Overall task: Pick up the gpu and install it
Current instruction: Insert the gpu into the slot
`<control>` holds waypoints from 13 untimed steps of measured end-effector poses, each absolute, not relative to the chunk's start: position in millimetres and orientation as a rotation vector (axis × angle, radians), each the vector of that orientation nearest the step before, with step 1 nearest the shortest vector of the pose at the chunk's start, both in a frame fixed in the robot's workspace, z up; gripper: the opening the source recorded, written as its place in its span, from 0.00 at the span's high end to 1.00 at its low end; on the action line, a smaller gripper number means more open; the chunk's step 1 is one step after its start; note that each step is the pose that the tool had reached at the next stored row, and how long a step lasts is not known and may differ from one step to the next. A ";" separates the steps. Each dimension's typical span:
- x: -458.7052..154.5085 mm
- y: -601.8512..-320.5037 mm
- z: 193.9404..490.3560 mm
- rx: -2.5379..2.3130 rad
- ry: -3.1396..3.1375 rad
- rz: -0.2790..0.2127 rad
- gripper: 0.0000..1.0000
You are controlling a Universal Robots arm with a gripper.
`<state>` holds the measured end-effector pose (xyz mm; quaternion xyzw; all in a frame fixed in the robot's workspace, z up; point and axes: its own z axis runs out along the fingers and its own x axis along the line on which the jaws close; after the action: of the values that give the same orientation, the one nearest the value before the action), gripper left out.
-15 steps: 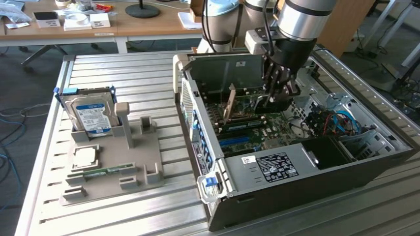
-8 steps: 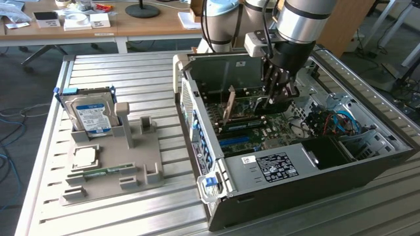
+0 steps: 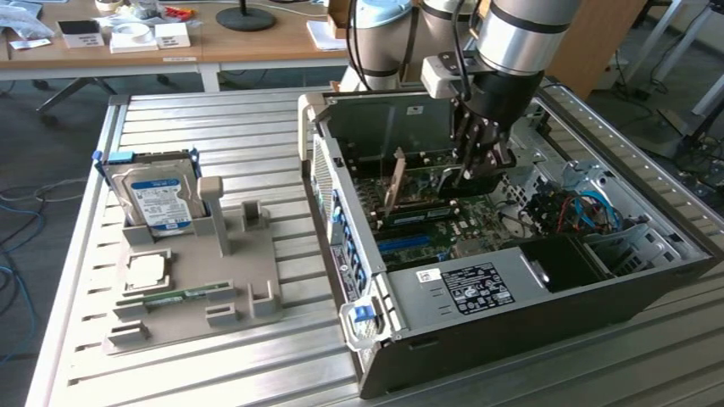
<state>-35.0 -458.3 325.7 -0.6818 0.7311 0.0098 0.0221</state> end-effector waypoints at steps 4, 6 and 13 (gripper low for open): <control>-35.0 -458.3 322.6 -2.112 2.265 0.030 0.73; -35.0 -458.3 321.1 -2.112 2.265 0.030 0.73; -35.1 -458.3 314.6 -2.112 2.265 0.030 0.73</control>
<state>-35.1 -458.3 314.6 -0.6818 0.7311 0.0095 0.0223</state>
